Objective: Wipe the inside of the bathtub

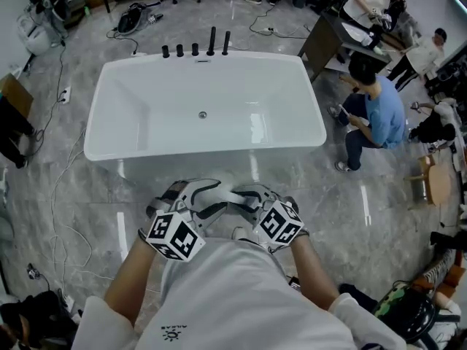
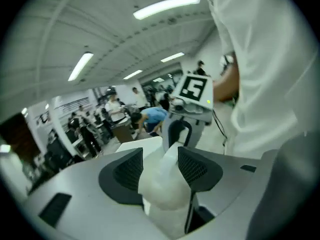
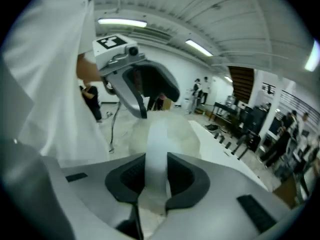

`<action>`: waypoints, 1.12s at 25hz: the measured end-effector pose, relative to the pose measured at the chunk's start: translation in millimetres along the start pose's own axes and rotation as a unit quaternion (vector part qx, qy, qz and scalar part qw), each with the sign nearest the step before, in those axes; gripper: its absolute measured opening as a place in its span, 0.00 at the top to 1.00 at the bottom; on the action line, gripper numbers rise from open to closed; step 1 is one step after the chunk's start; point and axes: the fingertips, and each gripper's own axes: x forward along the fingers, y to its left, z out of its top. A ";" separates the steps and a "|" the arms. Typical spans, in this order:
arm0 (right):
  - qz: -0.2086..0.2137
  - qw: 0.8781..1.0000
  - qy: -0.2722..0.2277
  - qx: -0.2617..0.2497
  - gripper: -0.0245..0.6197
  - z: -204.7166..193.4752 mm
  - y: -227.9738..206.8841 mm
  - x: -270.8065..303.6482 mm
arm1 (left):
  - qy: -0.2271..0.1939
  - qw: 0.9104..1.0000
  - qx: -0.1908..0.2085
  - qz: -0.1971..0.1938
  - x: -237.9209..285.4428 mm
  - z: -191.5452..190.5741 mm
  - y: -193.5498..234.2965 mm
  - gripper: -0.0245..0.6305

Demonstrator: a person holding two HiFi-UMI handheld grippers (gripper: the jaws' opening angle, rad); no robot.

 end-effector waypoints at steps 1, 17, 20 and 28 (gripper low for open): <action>0.021 0.999 0.010 -0.030 0.82 3.2 7.0 0.5 | 0.031 0.998 0.056 -0.028 4.2 -4.4 -10.0 0.63; 0.106 0.973 0.114 -0.170 0.82 -10.1 46.2 0.8 | 0.112 0.987 0.100 -0.056 25.5 -44.3 -66.9 0.79; 0.093 0.981 0.093 -0.145 0.82 -7.1 39.9 -4.2 | 0.091 0.992 0.073 -0.045 19.5 -40.0 -59.1 0.82; 0.018 0.992 0.040 -0.115 0.75 14.1 21.2 3.4 | 0.076 0.996 0.004 -0.043 9.9 -42.0 -43.0 0.83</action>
